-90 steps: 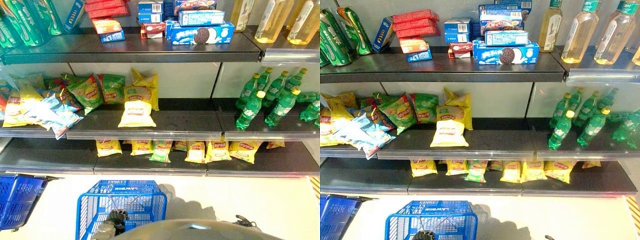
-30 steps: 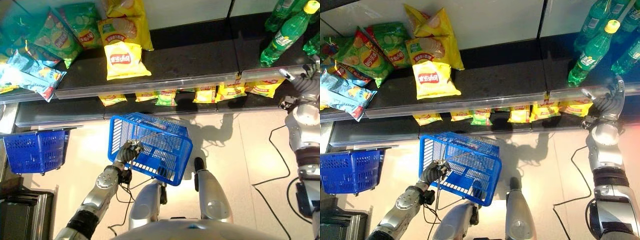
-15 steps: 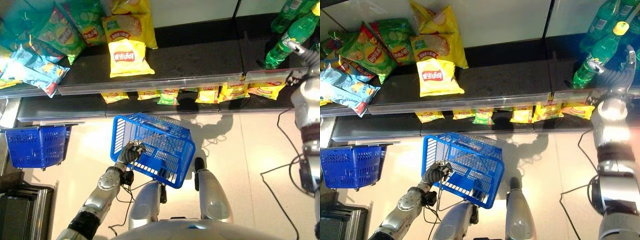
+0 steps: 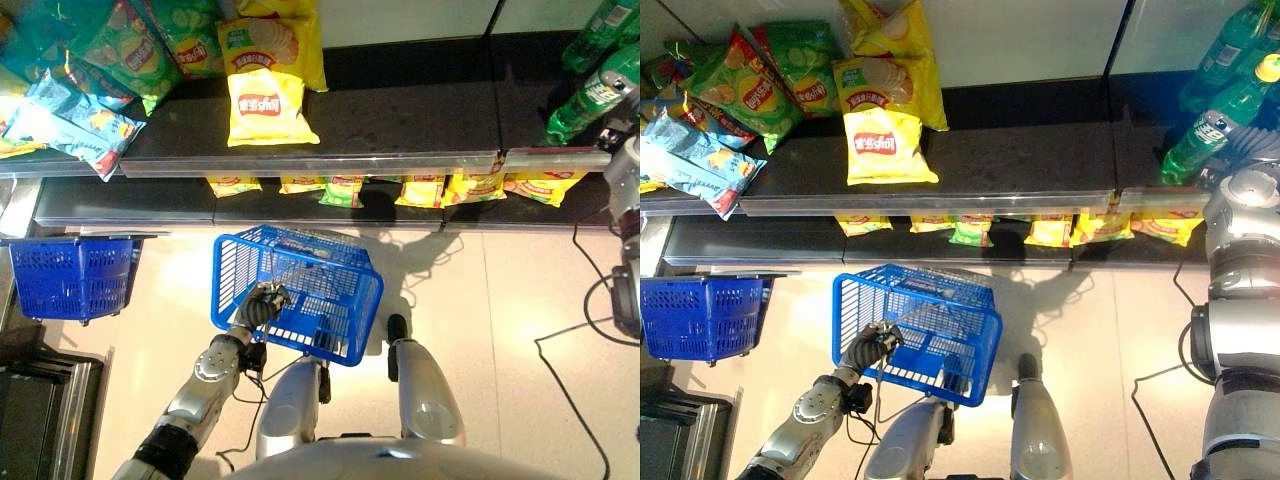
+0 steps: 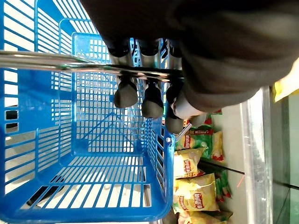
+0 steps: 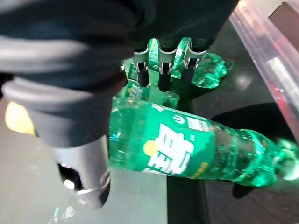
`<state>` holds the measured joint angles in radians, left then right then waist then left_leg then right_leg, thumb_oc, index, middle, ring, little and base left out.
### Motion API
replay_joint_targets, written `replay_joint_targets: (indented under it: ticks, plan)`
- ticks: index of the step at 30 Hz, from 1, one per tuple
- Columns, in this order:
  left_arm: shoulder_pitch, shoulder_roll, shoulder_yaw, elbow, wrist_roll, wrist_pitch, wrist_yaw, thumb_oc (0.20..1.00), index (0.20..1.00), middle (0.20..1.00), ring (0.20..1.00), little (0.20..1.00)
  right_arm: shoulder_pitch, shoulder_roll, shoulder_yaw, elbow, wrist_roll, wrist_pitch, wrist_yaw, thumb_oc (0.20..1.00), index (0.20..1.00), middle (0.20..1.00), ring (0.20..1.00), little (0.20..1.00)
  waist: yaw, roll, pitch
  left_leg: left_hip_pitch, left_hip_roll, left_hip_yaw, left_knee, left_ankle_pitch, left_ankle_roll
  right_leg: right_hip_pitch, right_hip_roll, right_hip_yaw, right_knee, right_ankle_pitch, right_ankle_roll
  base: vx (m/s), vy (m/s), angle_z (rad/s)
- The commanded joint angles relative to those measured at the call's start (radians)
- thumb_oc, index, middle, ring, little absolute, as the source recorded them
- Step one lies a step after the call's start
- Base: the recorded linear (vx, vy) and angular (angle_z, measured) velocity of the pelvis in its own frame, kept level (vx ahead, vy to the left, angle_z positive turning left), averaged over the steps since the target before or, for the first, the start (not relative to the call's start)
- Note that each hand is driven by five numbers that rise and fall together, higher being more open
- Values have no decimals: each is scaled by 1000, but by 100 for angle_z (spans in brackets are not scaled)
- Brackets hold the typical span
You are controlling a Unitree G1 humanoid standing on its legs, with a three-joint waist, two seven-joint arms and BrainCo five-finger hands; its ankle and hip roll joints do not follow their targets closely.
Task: Pick up the snacks into the basket
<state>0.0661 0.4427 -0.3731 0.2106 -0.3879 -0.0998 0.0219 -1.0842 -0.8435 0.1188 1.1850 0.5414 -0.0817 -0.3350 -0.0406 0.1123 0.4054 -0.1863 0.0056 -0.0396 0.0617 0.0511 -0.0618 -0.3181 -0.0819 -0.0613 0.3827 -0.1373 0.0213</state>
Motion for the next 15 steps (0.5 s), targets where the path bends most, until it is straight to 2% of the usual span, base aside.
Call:
replay_joint_targets:
  ticks: [1, 6, 10, 15]
  plan:
    - [12, 35, -1, -172, -47, -78, 9, 200, 200, 200, 200, 200, -71, -47, 51, -7, 22, -33, -6, 1000, 1000, 1000, 1000, 1000, 6, -25, -36, 11, -11, -7, 89, -90, -12, 35, 6, -8, -7, -1, 64, 9, 1, 5]
    - [15, 40, -1, -185, -60, -84, 9, 200, 200, 200, 200, 200, -80, -53, 69, 29, 23, -25, 17, 1000, 1000, 1000, 1000, 1000, 12, -18, -33, 7, -13, -12, 93, -91, -12, 31, 1, -13, -3, -3, 65, 2, 1, 2]
    - [13, 41, -3, -198, -73, -85, -2, 200, 200, 200, 200, 200, -64, -60, 43, 55, 122, -25, 73, 1000, 1000, 1000, 1000, 1000, 21, -8, -28, 2, -16, -18, 95, -90, -13, 24, -4, -19, 2, -5, 66, 0, 0, 0]
    - [9, 48, -9, -214, -91, -84, -18, 200, 200, 200, 200, 200, -64, -69, 35, 83, 166, -15, 109, 1000, 1000, 1000, 1000, 1000, 37, 9, -28, -7, -21, -28, 96, -85, -16, 17, -11, -26, 8, -8, 67, 1, -3, 7]
